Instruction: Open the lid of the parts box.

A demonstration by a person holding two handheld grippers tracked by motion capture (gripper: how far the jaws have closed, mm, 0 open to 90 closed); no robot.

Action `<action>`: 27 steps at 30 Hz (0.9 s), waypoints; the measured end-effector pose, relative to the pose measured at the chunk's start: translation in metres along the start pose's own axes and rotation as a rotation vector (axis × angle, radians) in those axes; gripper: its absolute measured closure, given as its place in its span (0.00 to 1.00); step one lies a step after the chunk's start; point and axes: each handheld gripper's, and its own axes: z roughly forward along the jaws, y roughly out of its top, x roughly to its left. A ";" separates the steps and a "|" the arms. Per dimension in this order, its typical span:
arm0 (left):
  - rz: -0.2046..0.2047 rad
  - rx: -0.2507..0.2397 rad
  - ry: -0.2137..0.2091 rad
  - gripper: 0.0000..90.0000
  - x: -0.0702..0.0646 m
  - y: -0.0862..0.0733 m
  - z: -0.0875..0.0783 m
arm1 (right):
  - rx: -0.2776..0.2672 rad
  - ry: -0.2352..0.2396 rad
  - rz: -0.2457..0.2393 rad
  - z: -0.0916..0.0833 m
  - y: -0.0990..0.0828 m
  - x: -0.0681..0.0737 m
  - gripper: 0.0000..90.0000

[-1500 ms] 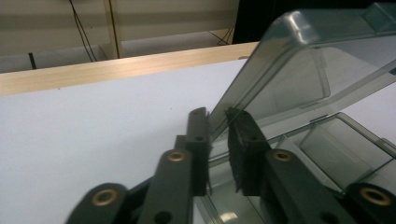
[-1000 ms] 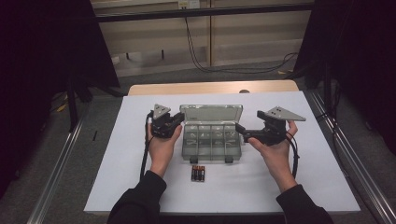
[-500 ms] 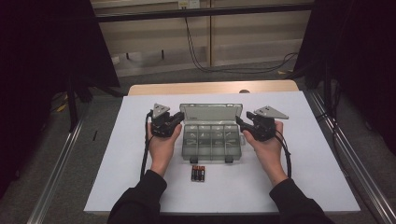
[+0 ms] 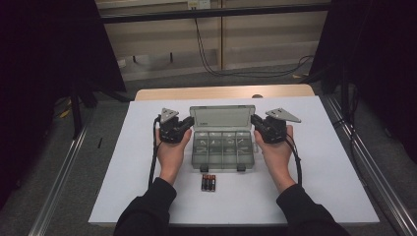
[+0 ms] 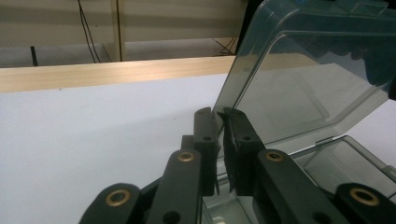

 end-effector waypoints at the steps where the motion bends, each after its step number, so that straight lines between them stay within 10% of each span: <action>1: 0.000 0.000 0.000 0.94 0.000 0.000 0.000 | 0.000 0.000 0.000 0.000 0.000 0.000 0.96; 21: -0.097 0.058 -0.029 0.90 0.015 -0.005 0.020 | 0.029 -0.025 0.001 0.010 0.007 -0.001 0.98; 27: -0.058 0.075 0.013 0.94 0.012 -0.006 0.024 | 0.035 -0.021 0.001 0.012 0.008 -0.003 0.98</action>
